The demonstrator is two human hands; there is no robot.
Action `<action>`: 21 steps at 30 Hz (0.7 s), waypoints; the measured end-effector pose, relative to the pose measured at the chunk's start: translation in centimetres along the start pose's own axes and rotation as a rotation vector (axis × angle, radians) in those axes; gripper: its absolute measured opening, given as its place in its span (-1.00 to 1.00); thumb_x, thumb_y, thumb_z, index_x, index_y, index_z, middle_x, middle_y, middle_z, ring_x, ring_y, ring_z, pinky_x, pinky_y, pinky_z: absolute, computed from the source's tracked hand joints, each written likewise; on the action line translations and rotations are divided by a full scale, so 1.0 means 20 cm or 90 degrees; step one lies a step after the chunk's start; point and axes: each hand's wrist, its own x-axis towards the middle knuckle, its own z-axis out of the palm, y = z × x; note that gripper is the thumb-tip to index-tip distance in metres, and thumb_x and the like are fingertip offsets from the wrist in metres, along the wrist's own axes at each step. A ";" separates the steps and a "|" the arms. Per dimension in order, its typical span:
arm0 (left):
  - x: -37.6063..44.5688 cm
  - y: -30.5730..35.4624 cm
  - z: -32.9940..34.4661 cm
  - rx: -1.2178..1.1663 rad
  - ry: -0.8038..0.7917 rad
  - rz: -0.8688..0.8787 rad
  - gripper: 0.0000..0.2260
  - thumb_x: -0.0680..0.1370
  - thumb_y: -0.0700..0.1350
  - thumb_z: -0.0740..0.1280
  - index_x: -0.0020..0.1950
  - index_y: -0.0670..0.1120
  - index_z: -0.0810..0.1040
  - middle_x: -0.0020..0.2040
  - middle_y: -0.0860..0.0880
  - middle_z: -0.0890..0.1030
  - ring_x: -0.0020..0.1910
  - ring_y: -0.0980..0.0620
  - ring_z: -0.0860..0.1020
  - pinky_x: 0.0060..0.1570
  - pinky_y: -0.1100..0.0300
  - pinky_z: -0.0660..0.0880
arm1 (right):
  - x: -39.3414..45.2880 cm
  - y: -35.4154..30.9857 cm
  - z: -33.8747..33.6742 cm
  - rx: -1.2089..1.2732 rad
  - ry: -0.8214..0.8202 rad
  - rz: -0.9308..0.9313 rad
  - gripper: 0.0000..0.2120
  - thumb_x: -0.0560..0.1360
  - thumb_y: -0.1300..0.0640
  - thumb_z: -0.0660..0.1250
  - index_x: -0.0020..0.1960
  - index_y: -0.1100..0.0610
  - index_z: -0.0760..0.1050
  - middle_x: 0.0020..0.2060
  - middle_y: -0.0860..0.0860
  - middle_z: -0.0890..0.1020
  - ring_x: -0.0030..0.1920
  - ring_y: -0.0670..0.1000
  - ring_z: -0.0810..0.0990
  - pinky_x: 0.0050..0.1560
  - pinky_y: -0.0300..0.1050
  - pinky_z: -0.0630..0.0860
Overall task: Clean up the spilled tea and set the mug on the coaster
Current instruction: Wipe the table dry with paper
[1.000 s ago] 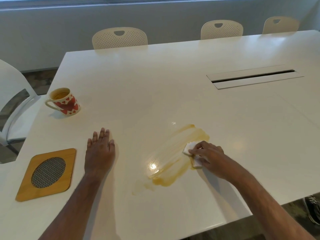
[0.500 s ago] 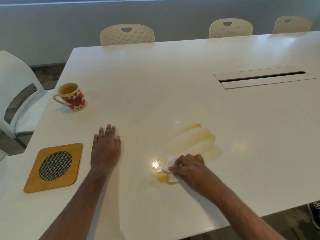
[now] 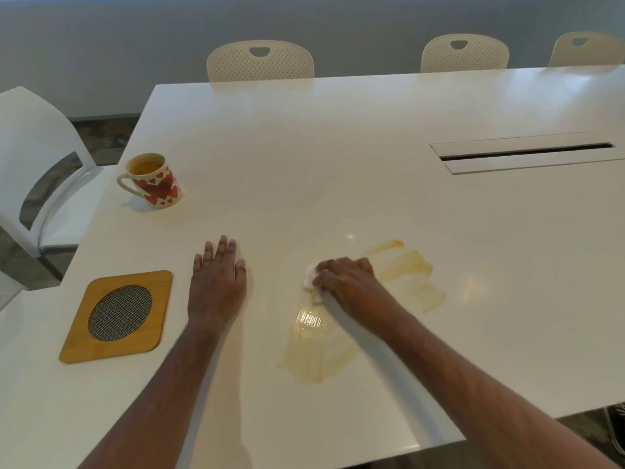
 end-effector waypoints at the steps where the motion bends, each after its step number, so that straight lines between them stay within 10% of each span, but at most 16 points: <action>1: 0.00 0.00 0.00 0.000 -0.002 0.000 -0.49 0.74 0.02 0.02 0.69 -0.07 0.15 0.69 -0.03 0.13 0.69 -0.06 0.03 0.65 -0.06 -0.04 | 0.03 0.03 0.00 -0.011 0.007 0.027 -0.80 0.55 0.11 0.32 0.09 -0.11 0.63 0.17 -0.18 0.63 0.17 -0.03 0.59 0.07 -0.02 0.23; 10: 0.00 0.00 0.00 0.001 -0.002 0.001 -0.49 0.74 0.03 0.02 0.69 -0.06 0.14 0.70 -0.03 0.13 0.69 -0.07 0.03 0.65 -0.06 -0.04 | -0.05 -0.31 0.00 0.056 -0.065 -0.183 -0.79 0.64 0.12 0.22 0.16 -0.07 0.59 0.30 -0.15 0.61 0.24 -0.06 0.56 0.14 0.01 0.33; 17: -0.01 0.00 -0.01 -0.004 0.005 0.004 -0.49 0.74 0.04 0.01 0.70 -0.04 0.12 0.70 -0.02 0.10 0.69 -0.04 -0.01 0.65 -0.03 -0.08 | -0.18 -0.42 -0.02 0.009 -0.108 -0.383 -0.55 0.74 0.22 0.08 0.60 -0.02 0.25 0.37 -0.14 0.49 0.29 -0.07 0.48 0.21 -0.05 0.37; 21: 0.00 0.00 0.00 -0.011 0.005 -0.003 -0.49 0.74 0.02 0.04 0.69 -0.05 0.14 0.69 -0.02 0.12 0.69 -0.04 0.01 0.65 -0.03 -0.08 | -0.03 -0.31 0.02 0.019 -0.124 -0.356 -0.58 0.67 0.14 0.18 0.51 -0.06 0.42 0.38 -0.03 0.49 0.27 0.02 0.52 0.17 0.02 0.35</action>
